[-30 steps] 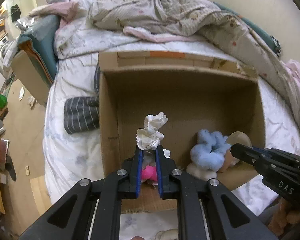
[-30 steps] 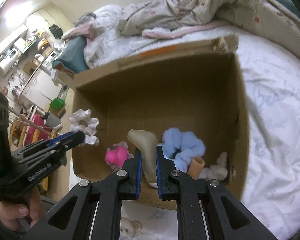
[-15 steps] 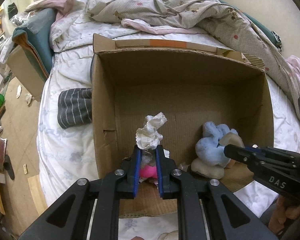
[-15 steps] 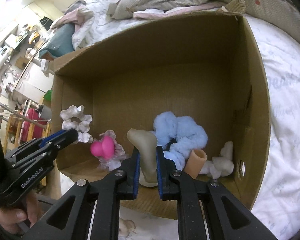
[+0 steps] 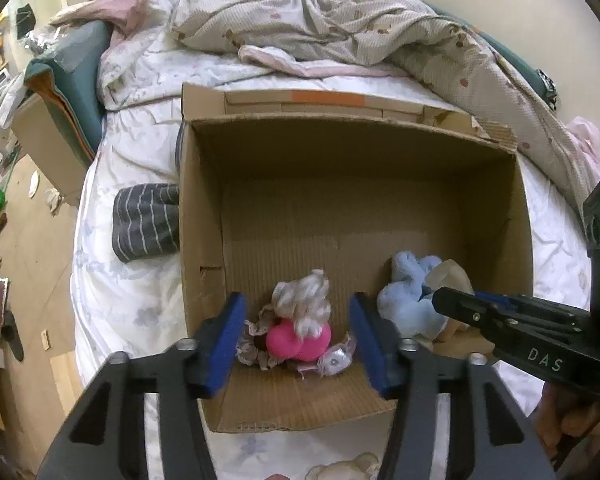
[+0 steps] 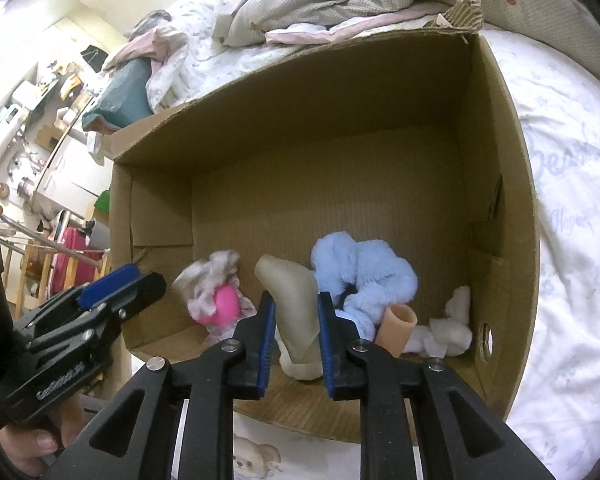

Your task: Organize soft objects

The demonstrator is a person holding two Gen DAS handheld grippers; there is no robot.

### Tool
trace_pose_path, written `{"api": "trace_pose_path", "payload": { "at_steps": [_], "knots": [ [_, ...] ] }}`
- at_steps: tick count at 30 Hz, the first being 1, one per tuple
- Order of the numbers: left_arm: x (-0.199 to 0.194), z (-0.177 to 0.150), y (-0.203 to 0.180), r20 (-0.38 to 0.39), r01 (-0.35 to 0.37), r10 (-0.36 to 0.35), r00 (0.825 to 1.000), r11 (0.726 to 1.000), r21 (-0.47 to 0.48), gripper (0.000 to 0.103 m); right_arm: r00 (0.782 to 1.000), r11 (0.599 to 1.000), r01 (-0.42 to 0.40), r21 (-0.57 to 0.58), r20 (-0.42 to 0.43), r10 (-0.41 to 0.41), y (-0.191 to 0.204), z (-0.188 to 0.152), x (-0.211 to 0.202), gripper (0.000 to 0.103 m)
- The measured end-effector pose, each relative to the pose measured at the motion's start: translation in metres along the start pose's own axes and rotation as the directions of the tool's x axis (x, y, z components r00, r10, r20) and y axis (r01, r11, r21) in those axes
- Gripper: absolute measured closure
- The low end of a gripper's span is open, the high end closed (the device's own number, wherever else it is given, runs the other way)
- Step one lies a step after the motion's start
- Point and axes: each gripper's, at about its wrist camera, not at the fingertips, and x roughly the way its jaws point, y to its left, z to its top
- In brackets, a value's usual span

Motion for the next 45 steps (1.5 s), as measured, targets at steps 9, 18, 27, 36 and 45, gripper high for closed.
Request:
{"api": "trace_pose_path", "payload": {
  "at_steps": [9, 18, 27, 36, 45],
  "knots": [
    [-0.011, 0.001, 0.002, 0.038, -0.034, 0.034, 0.999, 0.999, -0.008, 0.029, 0.999, 1.0, -0.026, 0.018, 0.048, 0.025, -0.003, 0.0, -0.014, 0.042],
    [-0.048, -0.001, 0.01, 0.163, -0.08, 0.088, 0.983, 0.995, -0.057, 0.019, 0.975, 0.999, -0.035, 0.004, 0.219, 0.034, 0.005, 0.0, -0.057, 0.0],
    [-0.083, -0.007, 0.011, 0.255, -0.162, 0.173, 0.951, 0.985, -0.064, 0.019, 0.938, 0.998, 0.035, -0.048, 0.346, -0.017, 0.023, -0.015, -0.095, 0.0],
    [-0.113, -0.038, 0.013, 0.292, -0.188, 0.2, 0.935, 0.98, -0.068, 0.019, 0.92, 0.991, 0.113, -0.073, 0.385, -0.076, 0.034, -0.042, -0.112, 0.0],
    [-0.126, -0.076, 0.021, 0.258, -0.097, 0.131, 0.957, 0.985, -0.14, 0.004, 0.928, 0.987, 0.136, -0.09, 0.36, -0.095, 0.044, -0.077, -0.114, 0.0]
  ]
}}
